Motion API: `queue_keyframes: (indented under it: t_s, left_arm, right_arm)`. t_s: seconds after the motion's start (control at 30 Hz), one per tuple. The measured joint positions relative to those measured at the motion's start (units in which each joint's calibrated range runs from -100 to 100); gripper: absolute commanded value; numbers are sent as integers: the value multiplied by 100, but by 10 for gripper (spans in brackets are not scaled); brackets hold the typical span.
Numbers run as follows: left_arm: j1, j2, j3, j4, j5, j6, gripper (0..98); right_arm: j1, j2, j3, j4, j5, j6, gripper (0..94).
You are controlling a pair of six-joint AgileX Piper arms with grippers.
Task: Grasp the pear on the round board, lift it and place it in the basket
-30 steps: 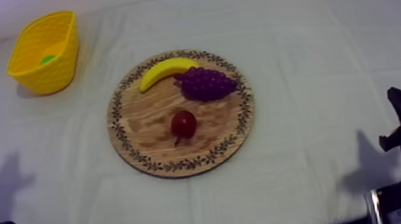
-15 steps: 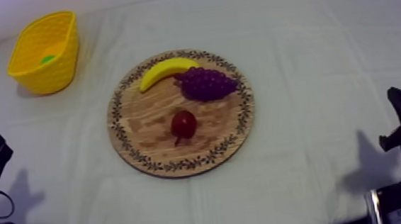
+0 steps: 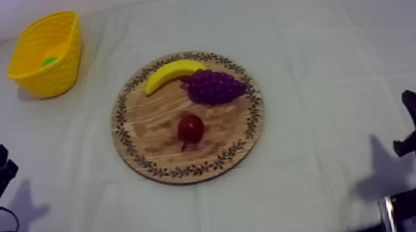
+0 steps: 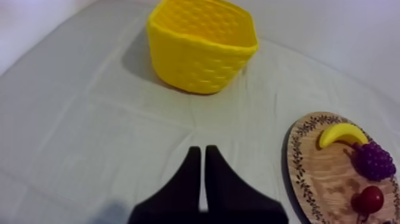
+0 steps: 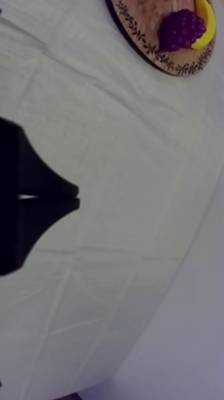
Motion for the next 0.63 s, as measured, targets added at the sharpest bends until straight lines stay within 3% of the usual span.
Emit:
queue_keyframes:
  t_s: [0.27, 0.63]
  left_arm:
    - [34, -5, 295, 26, -906, 129, 1]
    - [38, -5, 316, 32, -1030, 147, 1]
  right_arm:
    - [0, 0, 0, 0, 0, 0, 4]
    - [0, 0, 0, 0, 0, 2, 4]
